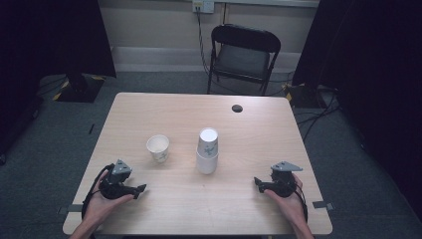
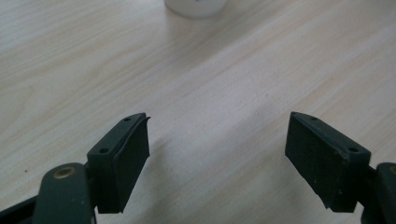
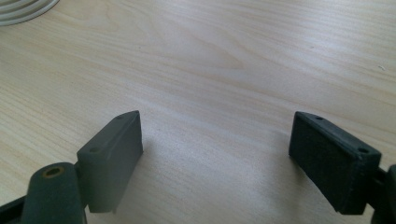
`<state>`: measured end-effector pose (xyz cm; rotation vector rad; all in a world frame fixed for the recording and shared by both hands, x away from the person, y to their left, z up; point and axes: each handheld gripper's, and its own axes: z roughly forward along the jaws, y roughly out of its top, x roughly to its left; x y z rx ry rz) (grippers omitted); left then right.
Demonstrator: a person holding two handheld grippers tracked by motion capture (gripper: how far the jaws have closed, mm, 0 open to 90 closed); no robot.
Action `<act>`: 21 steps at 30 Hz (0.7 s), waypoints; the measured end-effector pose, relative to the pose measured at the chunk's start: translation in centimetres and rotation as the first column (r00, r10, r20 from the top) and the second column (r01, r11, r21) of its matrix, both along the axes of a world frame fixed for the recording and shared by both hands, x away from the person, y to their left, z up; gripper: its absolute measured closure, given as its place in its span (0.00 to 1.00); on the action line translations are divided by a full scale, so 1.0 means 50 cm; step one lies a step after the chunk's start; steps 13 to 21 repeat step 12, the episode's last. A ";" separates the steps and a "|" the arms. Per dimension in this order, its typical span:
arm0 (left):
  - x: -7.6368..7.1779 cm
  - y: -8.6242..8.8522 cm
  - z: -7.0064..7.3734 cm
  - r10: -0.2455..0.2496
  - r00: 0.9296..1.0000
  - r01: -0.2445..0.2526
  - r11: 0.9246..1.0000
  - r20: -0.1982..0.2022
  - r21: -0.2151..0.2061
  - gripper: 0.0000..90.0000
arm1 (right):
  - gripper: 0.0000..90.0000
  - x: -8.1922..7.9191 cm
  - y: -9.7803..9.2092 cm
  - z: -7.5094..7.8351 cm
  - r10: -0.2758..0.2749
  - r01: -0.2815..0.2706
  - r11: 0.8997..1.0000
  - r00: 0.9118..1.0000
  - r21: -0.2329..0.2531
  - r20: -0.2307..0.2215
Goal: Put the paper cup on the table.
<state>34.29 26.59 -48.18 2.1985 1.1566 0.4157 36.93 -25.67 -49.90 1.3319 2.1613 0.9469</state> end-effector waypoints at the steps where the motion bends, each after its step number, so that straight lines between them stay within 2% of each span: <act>1: 0.003 0.001 -0.009 0.010 1.000 -0.010 1.000 -0.011 -0.002 0.21 | 0.19 0.000 0.000 0.000 0.000 0.000 1.000 1.000 0.000 0.000; 2: 0.004 0.000 -0.018 0.022 1.000 -0.022 1.000 0.013 0.000 0.18 | 0.19 0.000 0.000 0.000 0.000 0.000 1.000 1.000 0.000 0.000; 3: 0.006 0.001 -0.021 0.022 1.000 -0.022 1.000 0.014 -0.011 0.13 | 0.19 0.000 0.000 0.000 0.000 0.000 1.000 1.000 0.000 0.000; 6: 0.009 0.004 -0.032 0.012 0.998 -0.010 0.999 0.061 -0.035 0.10 | 0.19 -0.001 0.001 0.000 -0.003 0.003 1.000 1.000 -0.001 0.004; 7: 0.009 0.004 -0.040 0.011 0.996 -0.006 0.998 0.090 -0.055 0.06 | 0.19 -0.002 0.001 0.000 -0.007 0.007 1.000 1.000 -0.001 0.003; 8: 0.009 0.003 -0.040 0.016 0.996 -0.011 0.998 0.089 -0.057 0.04 | 0.19 -0.003 0.001 0.000 -0.008 0.008 1.000 1.000 -0.002 0.005; 21: 0.010 0.002 -0.040 0.019 0.996 -0.014 0.998 0.089 -0.058 0.03 | 0.18 -0.003 0.001 0.000 -0.014 0.014 1.000 1.000 -0.004 0.004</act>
